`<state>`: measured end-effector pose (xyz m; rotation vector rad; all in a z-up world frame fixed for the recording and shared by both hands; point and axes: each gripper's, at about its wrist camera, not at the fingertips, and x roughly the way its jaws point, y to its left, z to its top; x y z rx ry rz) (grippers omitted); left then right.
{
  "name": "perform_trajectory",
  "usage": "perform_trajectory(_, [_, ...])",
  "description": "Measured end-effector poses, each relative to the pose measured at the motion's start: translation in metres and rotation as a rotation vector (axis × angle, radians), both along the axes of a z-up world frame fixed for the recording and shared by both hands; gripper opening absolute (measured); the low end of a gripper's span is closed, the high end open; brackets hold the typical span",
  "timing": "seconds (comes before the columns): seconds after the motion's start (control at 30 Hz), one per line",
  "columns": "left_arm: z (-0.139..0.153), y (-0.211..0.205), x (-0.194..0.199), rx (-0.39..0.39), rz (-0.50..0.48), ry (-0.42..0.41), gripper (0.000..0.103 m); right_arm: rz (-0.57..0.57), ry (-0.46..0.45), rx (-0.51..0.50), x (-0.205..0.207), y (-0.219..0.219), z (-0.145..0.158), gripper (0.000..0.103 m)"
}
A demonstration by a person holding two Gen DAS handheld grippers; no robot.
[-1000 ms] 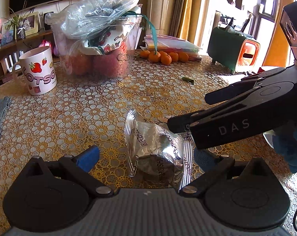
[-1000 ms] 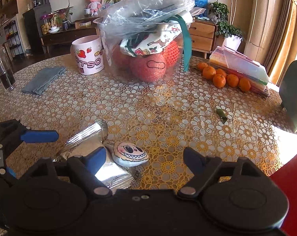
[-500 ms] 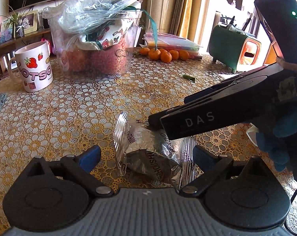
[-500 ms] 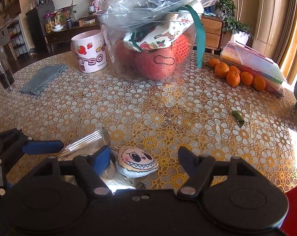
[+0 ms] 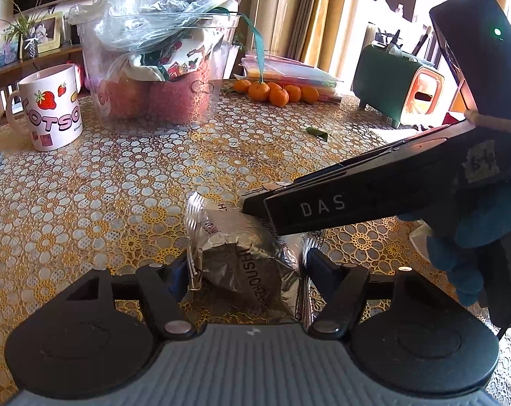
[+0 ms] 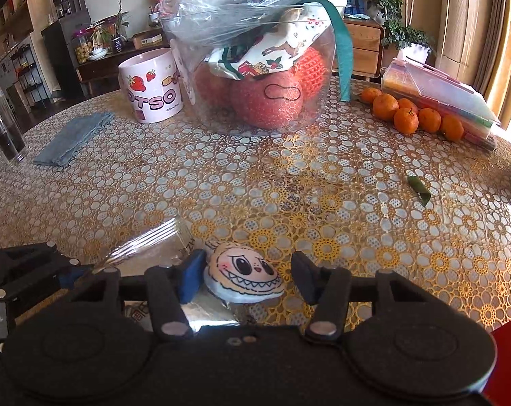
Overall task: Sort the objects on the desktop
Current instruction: 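Move left tool to the silver snack pack while right tool moves to the white plush, then close left tool on the silver snack pack while right tool grasps the white plush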
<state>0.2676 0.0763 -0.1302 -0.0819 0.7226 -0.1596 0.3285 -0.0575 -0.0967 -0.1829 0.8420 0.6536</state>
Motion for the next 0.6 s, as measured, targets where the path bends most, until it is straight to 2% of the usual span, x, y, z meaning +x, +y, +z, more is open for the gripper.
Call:
perform_trajectory(0.17, [0.001,-0.001,0.000,-0.006,0.006,0.005,0.061,0.009,-0.022,-0.012,-0.006,0.001,0.003,0.045])
perform_trajectory(0.37, [0.004,-0.005,-0.003,0.011,0.012,0.009,0.056,0.009,-0.072,-0.059,-0.018,0.000,0.011,0.042])
perform_trajectory(0.6, [0.007,-0.011,-0.010,0.006,0.014,0.031,0.054,-0.010,-0.090,-0.079,-0.031,-0.016,0.019,0.041])
